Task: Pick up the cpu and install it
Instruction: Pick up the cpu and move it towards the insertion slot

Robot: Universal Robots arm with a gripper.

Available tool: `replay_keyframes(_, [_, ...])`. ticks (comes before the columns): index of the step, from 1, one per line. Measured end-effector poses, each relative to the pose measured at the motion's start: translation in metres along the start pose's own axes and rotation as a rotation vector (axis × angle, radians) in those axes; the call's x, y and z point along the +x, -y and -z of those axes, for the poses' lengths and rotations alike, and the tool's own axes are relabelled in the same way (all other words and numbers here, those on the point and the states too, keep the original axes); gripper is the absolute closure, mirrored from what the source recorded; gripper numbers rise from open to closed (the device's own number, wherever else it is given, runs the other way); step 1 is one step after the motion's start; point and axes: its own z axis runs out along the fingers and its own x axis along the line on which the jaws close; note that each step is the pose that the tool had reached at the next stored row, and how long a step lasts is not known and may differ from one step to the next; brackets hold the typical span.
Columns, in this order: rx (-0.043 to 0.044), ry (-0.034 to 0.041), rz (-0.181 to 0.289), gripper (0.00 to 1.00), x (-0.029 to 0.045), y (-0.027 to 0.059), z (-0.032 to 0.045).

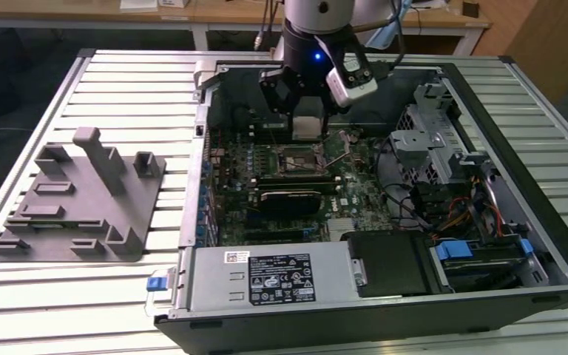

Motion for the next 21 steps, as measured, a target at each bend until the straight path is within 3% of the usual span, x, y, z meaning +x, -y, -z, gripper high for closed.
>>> replay_keyframes(12, [0.0006,-0.0017,0.037,0.45,-0.0015,-0.0012,-0.0193])
replay_keyframes(21, [0.0075,-0.0040,0.046,0.45,-0.0021,-0.0011,-0.0297])
